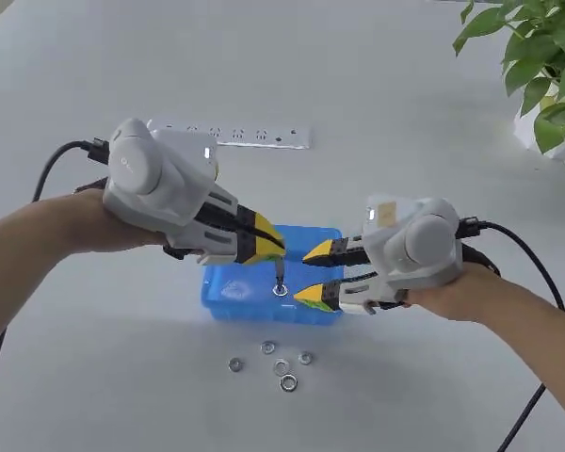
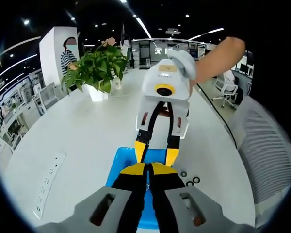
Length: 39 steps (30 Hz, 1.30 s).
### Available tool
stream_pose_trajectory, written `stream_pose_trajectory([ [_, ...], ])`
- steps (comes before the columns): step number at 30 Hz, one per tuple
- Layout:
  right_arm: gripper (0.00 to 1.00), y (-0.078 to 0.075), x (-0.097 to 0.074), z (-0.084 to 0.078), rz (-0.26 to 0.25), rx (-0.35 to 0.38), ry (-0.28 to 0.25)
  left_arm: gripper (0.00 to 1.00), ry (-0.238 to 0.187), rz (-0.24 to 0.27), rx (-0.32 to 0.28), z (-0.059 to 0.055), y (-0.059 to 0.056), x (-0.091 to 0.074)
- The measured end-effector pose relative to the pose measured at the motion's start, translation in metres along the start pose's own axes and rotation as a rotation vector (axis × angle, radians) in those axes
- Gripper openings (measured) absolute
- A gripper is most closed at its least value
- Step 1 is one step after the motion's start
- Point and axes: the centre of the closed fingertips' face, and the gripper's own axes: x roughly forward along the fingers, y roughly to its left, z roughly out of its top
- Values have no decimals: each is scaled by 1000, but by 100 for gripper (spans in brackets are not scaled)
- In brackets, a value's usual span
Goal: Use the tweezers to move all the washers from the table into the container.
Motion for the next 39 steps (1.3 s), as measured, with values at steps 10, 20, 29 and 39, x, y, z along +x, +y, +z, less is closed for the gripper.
stream_pose_trajectory([
  [10,36,5,-28,-6,-48,47,-14,6,-4,8,10,12,-5,-8],
  [20,51,17,-51,-9,-93,93,-32,6,-5,8,26,26,-18,-16],
  [29,56,33,-63,-13,-100,106,-34,6,-3,6,34,33,-32,-24],
  [39,58,48,-66,-19,-97,108,-27,6,-7,-10,43,37,-48,-25],
])
